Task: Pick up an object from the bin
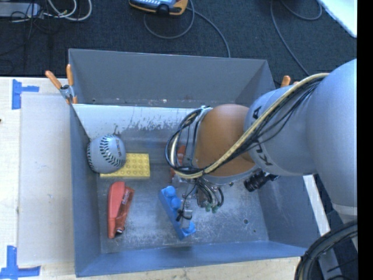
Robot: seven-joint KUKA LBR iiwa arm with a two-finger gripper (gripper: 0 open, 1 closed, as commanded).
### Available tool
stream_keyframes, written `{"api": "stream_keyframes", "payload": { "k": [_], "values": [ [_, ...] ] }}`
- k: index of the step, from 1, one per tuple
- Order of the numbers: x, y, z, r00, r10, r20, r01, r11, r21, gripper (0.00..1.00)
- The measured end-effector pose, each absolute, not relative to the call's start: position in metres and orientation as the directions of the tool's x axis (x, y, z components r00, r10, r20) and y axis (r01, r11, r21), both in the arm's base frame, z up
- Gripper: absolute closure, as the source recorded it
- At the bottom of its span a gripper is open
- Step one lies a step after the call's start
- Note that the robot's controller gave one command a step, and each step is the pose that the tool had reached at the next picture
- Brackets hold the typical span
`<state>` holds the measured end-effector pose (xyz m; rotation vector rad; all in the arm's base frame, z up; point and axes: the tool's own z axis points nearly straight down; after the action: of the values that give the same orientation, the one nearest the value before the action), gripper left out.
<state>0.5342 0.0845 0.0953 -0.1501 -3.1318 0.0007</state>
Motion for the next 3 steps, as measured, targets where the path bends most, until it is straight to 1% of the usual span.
{"api": "stream_keyframes", "payload": {
  "k": [1, 2, 3],
  "values": [
    [0.519, 0.103, 0.08, -0.995, 0.102, -0.004, 0.102, 0.995, 0.003, 1.0],
    [0.519, 0.103, 0.08, -0.995, 0.102, -0.005, 0.102, 0.995, 0.003, 1.0],
    [0.522, 0.101, 0.189, -0.999, 0.053, -0.003, 0.053, 0.999, 0.002, 1.0]
  ]
}}
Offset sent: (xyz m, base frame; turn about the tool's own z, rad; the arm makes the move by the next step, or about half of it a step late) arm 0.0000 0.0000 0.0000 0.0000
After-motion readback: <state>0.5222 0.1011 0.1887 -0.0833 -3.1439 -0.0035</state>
